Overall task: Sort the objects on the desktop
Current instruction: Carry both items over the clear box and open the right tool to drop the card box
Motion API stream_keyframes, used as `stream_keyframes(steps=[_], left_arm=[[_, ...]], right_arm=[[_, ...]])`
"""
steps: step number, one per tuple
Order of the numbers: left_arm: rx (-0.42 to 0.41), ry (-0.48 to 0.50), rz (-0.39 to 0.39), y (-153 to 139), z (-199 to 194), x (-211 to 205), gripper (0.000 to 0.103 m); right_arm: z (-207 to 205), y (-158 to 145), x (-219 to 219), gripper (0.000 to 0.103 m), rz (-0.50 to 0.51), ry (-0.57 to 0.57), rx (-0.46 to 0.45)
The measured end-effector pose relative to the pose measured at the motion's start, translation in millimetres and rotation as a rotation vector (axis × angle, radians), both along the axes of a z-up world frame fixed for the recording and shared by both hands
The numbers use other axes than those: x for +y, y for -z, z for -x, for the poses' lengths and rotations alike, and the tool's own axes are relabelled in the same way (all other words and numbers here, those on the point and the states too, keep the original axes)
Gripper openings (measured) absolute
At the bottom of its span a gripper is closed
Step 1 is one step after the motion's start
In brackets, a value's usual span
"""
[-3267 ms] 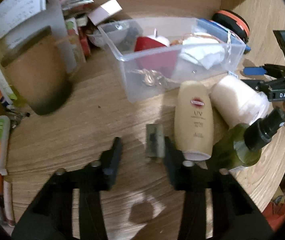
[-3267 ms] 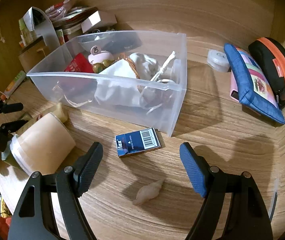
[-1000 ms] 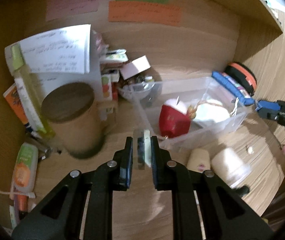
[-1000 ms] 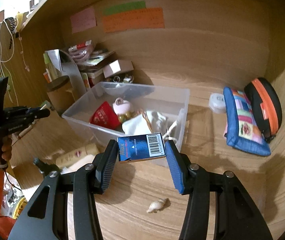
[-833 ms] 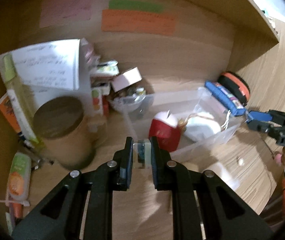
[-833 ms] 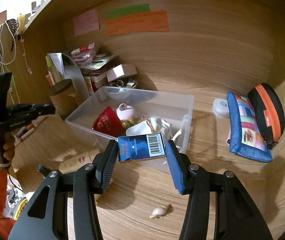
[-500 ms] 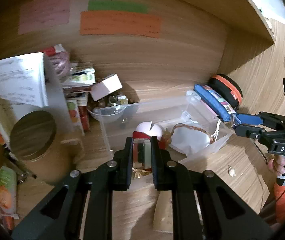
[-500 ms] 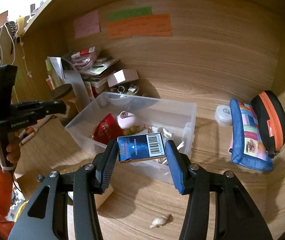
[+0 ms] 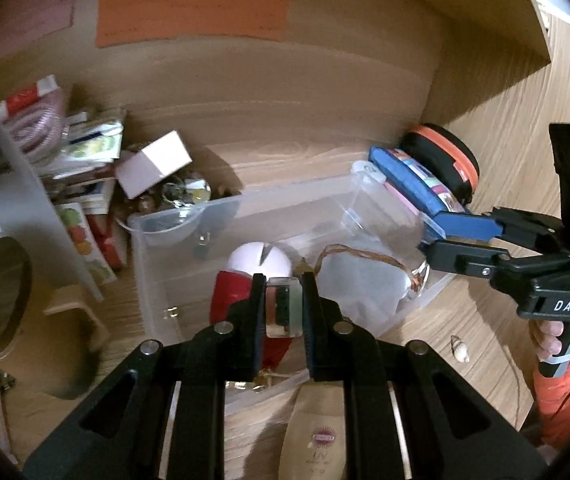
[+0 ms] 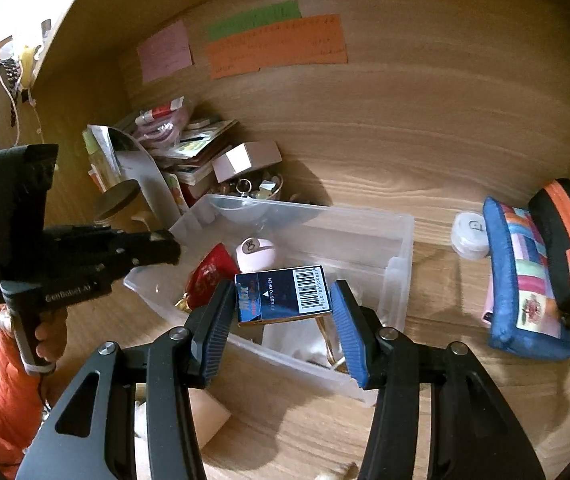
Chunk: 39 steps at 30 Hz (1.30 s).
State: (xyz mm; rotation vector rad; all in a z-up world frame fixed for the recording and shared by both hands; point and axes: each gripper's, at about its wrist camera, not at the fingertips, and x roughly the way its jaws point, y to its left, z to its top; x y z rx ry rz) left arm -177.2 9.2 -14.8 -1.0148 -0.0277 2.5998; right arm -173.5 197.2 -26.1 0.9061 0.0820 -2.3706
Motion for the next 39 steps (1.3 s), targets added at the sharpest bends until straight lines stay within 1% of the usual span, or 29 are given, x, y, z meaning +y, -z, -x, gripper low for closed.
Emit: stream_keyframes(steps=[4, 7, 8, 15, 18, 22, 29, 31, 32, 33, 35, 38, 39], left_arm=[[-0.027, 0.024, 0.009, 9, 8, 10, 0.015], [-0.048, 0.043, 0.032, 17, 13, 18, 0.015], [-0.056, 0.049, 0.036, 20, 14, 19, 0.015], [-0.074, 0.057, 0.056, 29, 18, 22, 0.015], [-0.081, 0.053, 0.056, 32, 20, 23, 0.015], [-0.073, 0.051, 0.063, 32, 19, 23, 0.015], [-0.07, 0.049, 0.06, 31, 18, 22, 0.016], [-0.068, 0.048, 0.061, 31, 18, 21, 0.018], [-0.066, 0.05, 0.064, 31, 17, 21, 0.022], [-0.062, 0.049, 0.069, 31, 17, 22, 0.028], [-0.049, 0.035, 0.087, 31, 15, 23, 0.034], [-0.042, 0.038, 0.086, 28, 13, 22, 0.036], [-0.044, 0.039, 0.078, 28, 13, 21, 0.041]], right_arm=[[9, 10, -8, 0.046, -0.021, 0.018, -0.005], [18, 20, -12, 0.046, -0.028, 0.019, -0.031], [21, 25, -14, 0.046, -0.049, 0.024, -0.036], [25, 43, -20, 0.046, -0.091, 0.002, -0.048], [25, 46, -20, 0.046, -0.098, 0.002, -0.047], [23, 48, -23, 0.047, -0.115, 0.013, -0.02], [23, 48, -23, 0.047, -0.113, 0.017, -0.009], [23, 47, -22, 0.047, -0.112, 0.017, -0.011], [23, 47, -22, 0.048, -0.11, 0.017, -0.012], [23, 47, -22, 0.048, -0.109, 0.016, -0.013], [23, 47, -22, 0.051, -0.103, 0.016, -0.017], [23, 46, -22, 0.054, -0.103, 0.018, -0.015], [23, 46, -21, 0.054, -0.102, 0.018, -0.01]])
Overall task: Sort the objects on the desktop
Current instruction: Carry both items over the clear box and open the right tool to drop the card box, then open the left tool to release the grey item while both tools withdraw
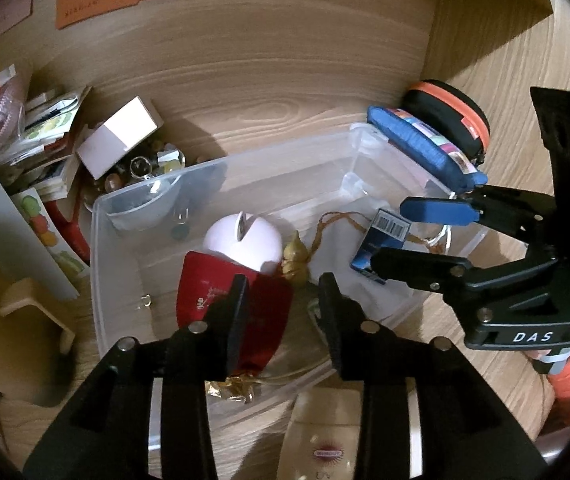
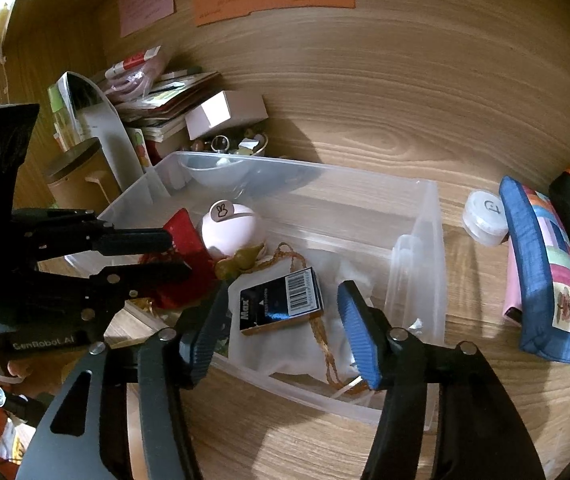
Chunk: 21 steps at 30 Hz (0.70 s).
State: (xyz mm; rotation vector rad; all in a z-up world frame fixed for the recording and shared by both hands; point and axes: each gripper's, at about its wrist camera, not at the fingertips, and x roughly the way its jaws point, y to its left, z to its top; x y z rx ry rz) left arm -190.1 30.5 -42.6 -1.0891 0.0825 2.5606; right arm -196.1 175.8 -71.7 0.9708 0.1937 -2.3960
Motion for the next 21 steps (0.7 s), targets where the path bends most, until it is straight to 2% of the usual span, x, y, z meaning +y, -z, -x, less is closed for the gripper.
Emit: stream_keyframes(steps=[1, 2, 4, 8, 10, 12, 16, 21], left_arm=[[-0.004, 0.002, -0.01, -1, 0, -1, 0.046], [-0.001, -0.004, -0.015, -1, 0, -2, 0.056], [0.013, -0.022, 0.0, -2, 0, -3, 0.058], [0.009, -0.044, -0.02, -7, -1, -9, 0.059], [0.016, -0.06, -0.019, -11, -2, -12, 0.062], [0.038, -0.082, -0.009, -17, -7, -15, 0.069], [0.1, -0.12, 0.019, -32, -21, -21, 0.076], [0.177, -0.174, 0.065, -51, -42, -28, 0.091]], right_arm=[[-1, 0, 0, 0.055, -0.001, 0.0, 0.005], [-1, -1, 0, 0.056, -0.005, 0.001, 0.013], [-3, -3, 0, 0.057, -0.015, 0.005, 0.034], [-6, -8, 3, 0.066, -0.01, 0.015, 0.072], [-6, -10, 4, 0.068, -0.007, 0.018, 0.079], [-7, -13, 5, 0.068, 0.001, 0.018, 0.084], [-11, -23, 9, 0.07, 0.026, 0.015, 0.097], [-21, -37, 12, 0.072, 0.043, 0.014, 0.122]])
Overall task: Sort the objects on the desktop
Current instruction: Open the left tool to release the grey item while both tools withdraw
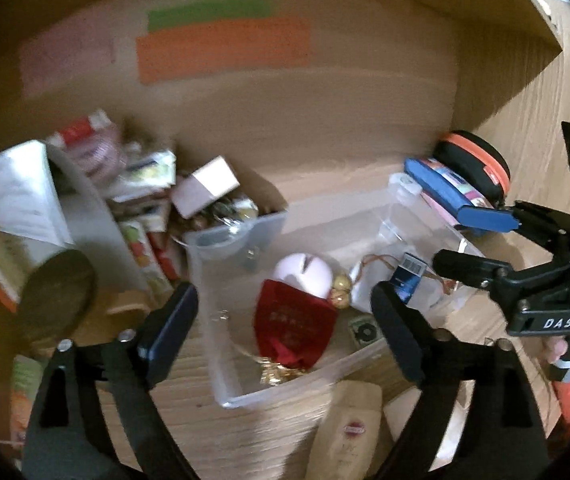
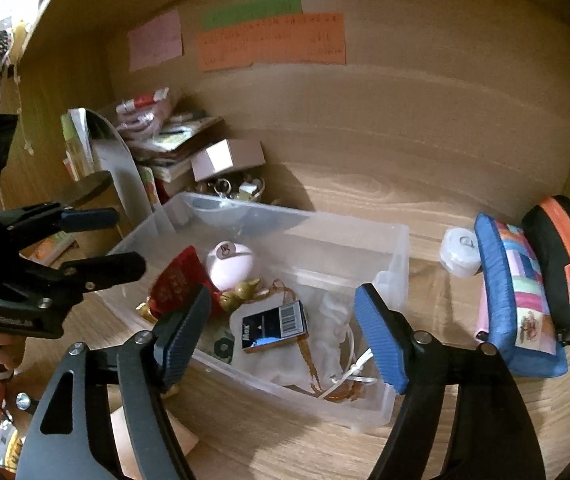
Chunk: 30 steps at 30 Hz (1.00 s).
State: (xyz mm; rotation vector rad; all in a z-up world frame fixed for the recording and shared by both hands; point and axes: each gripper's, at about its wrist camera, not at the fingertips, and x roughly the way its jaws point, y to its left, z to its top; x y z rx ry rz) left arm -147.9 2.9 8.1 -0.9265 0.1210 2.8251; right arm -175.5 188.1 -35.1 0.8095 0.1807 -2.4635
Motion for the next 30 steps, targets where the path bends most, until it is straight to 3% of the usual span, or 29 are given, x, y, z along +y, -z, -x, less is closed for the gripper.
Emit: stream_keyframes(steps=[3, 5, 16, 24, 30], left_arm=[[0.035, -0.017, 0.012, -9, -14, -4, 0.094], [0.051, -0.02, 0.01, -13, -22, -7, 0.095], [0.1, -0.062, 0.01, -21, -65, -15, 0.099], [0.095, -0.09, -0.006, -13, -97, -25, 0.101], [0.063, -0.08, -0.009, 6, -121, -28, 0.101]], right_arm=[[-12, -11, 0, 0.074, -0.005, -0.003, 0.027], [-21, -17, 0, 0.081, -0.008, 0.003, 0.05], [-70, -40, 14, 0.084, -0.021, 0.038, 0.127], [-97, -30, 26, 0.086, -0.069, 0.082, 0.129], [-104, -10, 42, 0.086, -0.081, 0.127, 0.071]])
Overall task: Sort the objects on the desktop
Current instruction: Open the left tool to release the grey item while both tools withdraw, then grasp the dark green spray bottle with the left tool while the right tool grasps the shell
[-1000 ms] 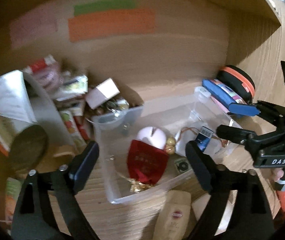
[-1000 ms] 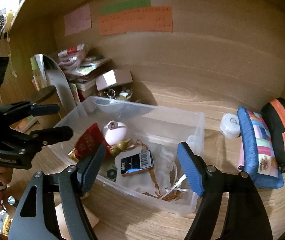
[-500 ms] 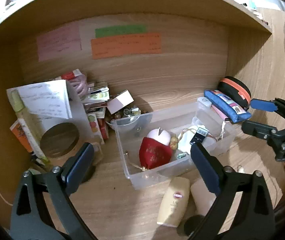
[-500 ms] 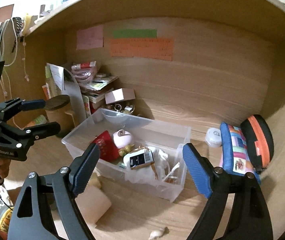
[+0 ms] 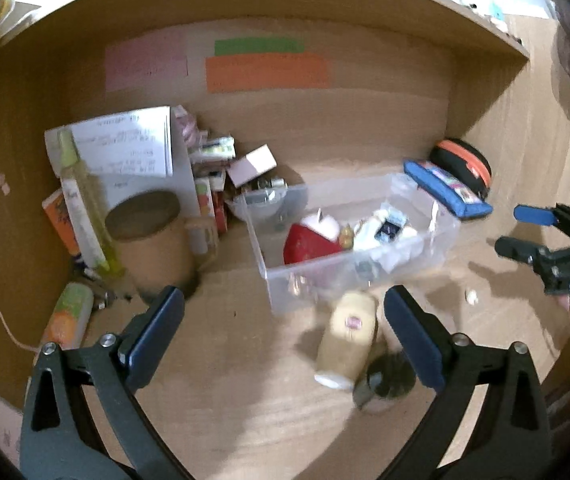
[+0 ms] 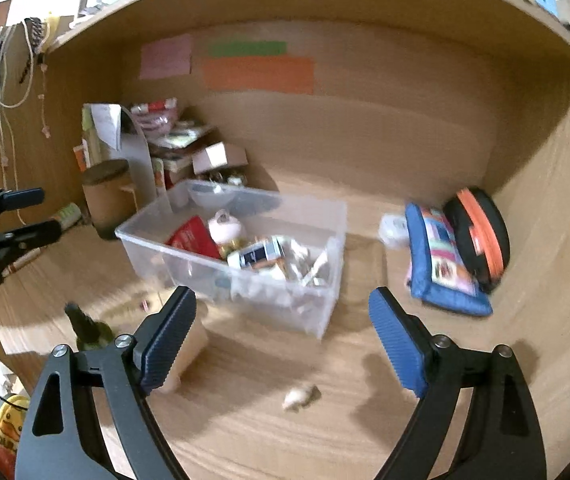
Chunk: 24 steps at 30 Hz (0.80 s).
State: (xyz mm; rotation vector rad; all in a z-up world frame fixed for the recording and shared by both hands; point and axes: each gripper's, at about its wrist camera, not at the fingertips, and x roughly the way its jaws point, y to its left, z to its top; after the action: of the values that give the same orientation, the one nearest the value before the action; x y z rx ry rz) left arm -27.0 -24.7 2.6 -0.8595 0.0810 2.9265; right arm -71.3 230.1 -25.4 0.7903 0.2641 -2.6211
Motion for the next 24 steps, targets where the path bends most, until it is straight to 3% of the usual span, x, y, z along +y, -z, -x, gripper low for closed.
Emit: stream_keyframes(steps=[14, 24], left_arm=[[-0.145, 0.055, -0.092, 50, -17, 14, 0.101], [-0.189, 0.045, -0.082, 73, -9, 47, 0.101]], right_arm=[[0, 50, 29, 0.086, 0.019, 0.084, -0.159], [6, 81, 33, 0.084, 0.026, 0.086, -0.257]])
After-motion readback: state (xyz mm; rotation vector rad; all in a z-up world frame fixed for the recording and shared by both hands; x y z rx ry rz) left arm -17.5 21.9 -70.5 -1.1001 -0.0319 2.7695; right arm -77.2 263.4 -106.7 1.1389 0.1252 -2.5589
